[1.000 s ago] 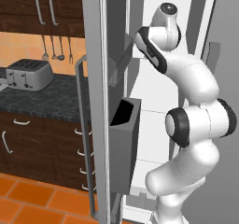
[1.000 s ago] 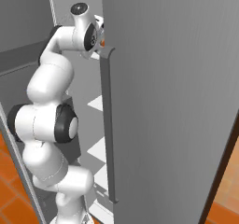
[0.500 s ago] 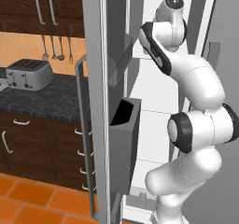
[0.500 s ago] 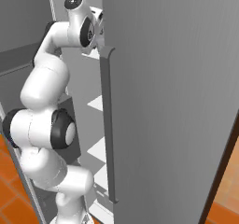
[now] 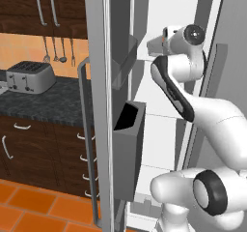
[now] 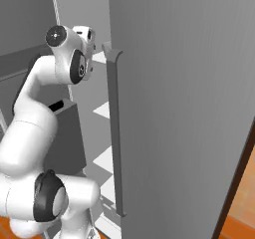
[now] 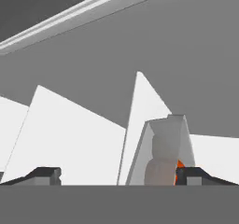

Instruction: Take the meat container that has the steak and place it on the second highest rack of the freezer. Then take the vegetable container that has the squash and sweet potato and place it on the highest rack of the freezer.

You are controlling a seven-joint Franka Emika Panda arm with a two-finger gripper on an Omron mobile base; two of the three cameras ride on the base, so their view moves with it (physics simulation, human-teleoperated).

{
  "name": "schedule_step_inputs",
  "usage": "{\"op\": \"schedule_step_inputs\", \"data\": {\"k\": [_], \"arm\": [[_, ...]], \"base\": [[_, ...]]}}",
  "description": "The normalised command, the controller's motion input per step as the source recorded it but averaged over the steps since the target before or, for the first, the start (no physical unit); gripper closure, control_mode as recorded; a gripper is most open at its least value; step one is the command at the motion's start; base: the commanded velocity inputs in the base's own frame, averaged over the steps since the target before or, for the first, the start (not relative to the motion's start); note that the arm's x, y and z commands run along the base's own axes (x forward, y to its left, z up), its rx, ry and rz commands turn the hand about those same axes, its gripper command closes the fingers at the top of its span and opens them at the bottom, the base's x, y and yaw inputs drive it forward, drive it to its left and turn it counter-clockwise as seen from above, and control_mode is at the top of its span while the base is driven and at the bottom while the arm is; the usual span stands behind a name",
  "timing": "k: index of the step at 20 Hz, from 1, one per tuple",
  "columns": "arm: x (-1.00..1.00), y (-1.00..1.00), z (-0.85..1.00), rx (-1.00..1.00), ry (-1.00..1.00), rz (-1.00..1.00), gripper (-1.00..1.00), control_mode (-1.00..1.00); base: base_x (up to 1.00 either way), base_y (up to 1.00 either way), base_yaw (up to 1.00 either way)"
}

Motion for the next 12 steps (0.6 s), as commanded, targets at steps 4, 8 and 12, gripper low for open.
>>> {"op": "schedule_step_inputs", "data": {"k": [4, 8, 12], "arm": [[-1.00, 0.06, -0.08, -0.03, -0.04, 0.00, -1.00, -1.00], [-1.00, 0.00, -0.01, 0.00, -0.03, 0.00, -1.00, -1.00], [-1.00, 0.00, -0.17, 0.00, 0.00, -0.04, -1.00, -1.00]], "base": [[0.00, 0.00, 0.00], [0.00, 0.00, 0.00], [0.00, 0.00, 0.00]]}}
